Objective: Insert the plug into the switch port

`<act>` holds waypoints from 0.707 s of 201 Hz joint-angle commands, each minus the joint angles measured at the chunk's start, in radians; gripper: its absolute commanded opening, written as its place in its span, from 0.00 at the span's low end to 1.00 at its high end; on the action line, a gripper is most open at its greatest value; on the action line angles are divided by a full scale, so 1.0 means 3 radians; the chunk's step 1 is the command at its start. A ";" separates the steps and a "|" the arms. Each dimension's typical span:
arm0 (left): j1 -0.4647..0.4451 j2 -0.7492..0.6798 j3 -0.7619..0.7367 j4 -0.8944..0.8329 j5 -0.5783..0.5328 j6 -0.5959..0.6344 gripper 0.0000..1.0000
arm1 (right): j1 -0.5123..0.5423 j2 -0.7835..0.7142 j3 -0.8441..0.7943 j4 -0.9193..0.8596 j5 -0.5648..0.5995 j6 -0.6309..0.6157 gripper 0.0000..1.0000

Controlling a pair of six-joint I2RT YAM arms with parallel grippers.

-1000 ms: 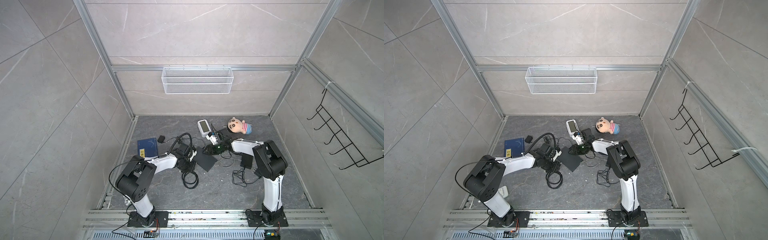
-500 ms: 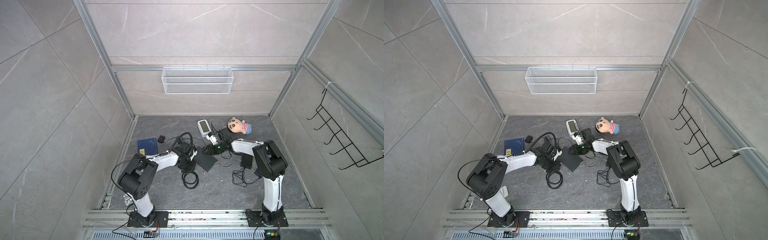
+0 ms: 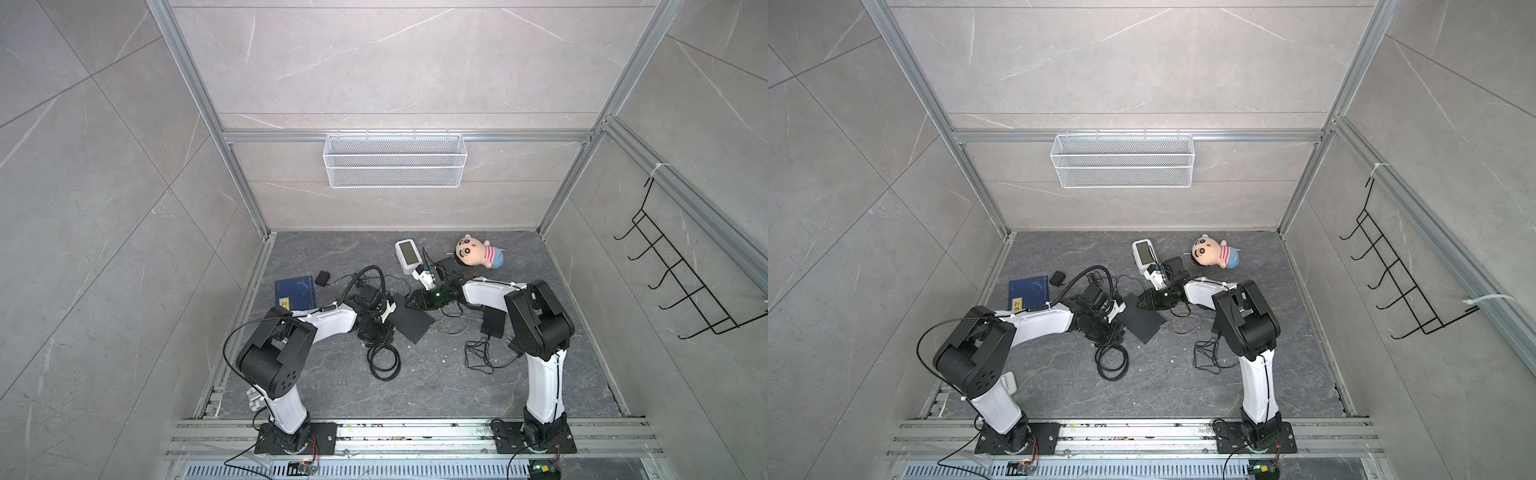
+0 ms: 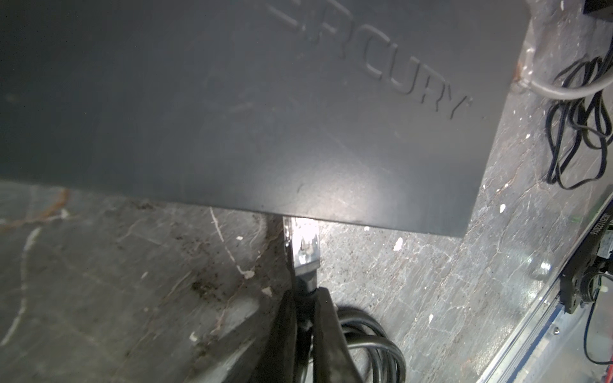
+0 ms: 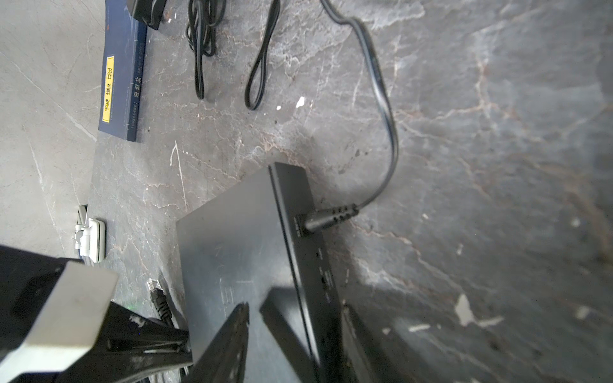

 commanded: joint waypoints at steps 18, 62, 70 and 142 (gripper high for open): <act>0.0034 0.0234 0.0029 0.0102 -0.0323 -0.0121 0.02 | 0.0045 0.0073 0.0029 -0.0090 -0.0185 -0.0029 0.47; 0.0045 0.0263 -0.0024 0.0201 -0.0395 -0.0226 0.01 | 0.0047 0.0078 0.0023 -0.0108 -0.0175 -0.0051 0.47; 0.0044 0.0258 -0.0050 0.0222 -0.0402 -0.0245 0.01 | 0.0048 0.0079 0.0028 -0.0114 -0.0171 -0.0052 0.47; 0.0025 0.0058 -0.0124 0.0127 -0.0618 -0.0301 0.01 | 0.0046 0.0089 0.0009 -0.0056 -0.0178 0.0000 0.47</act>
